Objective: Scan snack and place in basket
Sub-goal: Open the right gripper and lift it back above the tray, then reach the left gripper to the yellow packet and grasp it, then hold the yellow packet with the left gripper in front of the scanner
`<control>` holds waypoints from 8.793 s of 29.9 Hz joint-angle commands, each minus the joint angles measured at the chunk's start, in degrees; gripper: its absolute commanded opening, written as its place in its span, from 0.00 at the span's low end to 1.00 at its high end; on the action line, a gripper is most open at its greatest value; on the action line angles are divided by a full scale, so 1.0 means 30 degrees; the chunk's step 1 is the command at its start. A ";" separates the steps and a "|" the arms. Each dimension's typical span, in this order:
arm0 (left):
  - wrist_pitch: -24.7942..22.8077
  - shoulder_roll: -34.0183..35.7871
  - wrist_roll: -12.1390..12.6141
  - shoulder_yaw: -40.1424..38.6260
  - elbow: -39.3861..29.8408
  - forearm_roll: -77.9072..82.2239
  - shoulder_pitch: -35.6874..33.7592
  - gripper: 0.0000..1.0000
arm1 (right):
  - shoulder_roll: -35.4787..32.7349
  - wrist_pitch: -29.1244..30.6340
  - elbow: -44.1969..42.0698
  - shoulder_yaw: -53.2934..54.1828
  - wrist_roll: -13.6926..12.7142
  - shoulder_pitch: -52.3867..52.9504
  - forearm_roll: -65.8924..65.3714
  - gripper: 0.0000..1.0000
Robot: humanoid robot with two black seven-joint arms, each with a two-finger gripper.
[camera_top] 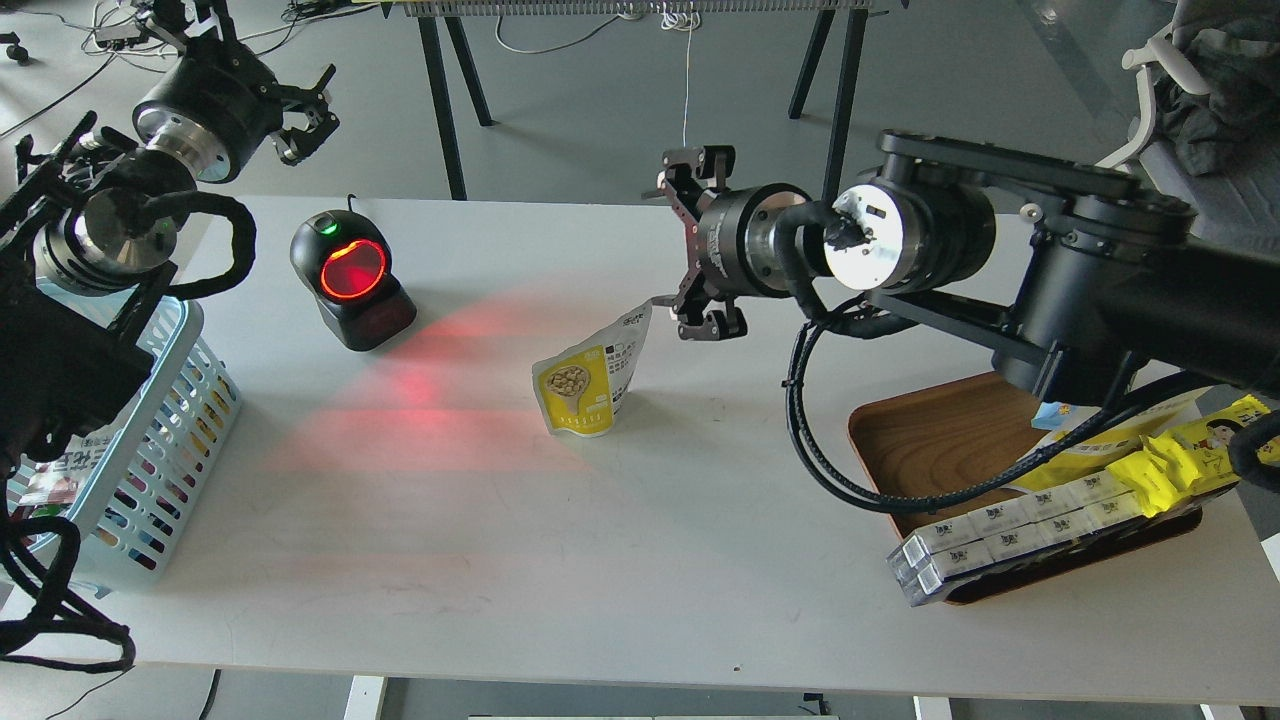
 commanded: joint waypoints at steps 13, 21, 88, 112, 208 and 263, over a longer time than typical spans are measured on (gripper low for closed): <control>-0.1554 0.6758 0.0382 0.4242 -0.2858 0.2888 -0.4355 1.00 | -0.4398 0.3403 -0.3715 0.6600 0.3180 -0.4362 -0.1585 0.96; -0.1761 1.1768 0.0382 0.5712 -1.0028 0.6482 -0.4593 1.00 | -0.4368 1.0994 -0.8289 1.0088 0.4734 -0.8406 -0.1556 0.96; -0.0238 0.2604 0.0499 1.1278 -1.4083 4.1010 0.1940 0.54 | -0.4017 1.7272 -1.1633 1.2523 0.5409 -1.1399 -0.1556 0.98; 0.0466 0.3423 0.0265 1.0109 -1.5517 4.1010 0.2380 0.02 | -0.4017 1.7272 -1.1604 1.2494 0.5380 -1.1428 -0.1556 0.98; -0.1174 1.0660 -0.0233 0.9257 -1.8946 3.6931 0.1472 0.02 | -0.4046 1.7272 -1.1603 1.2377 0.5262 -1.1194 -0.1585 0.98; -0.0387 0.8903 0.0263 0.9198 -1.8917 3.9715 0.0885 0.02 | -0.4017 1.7272 -1.1574 1.2377 0.5262 -1.1194 -0.1585 0.98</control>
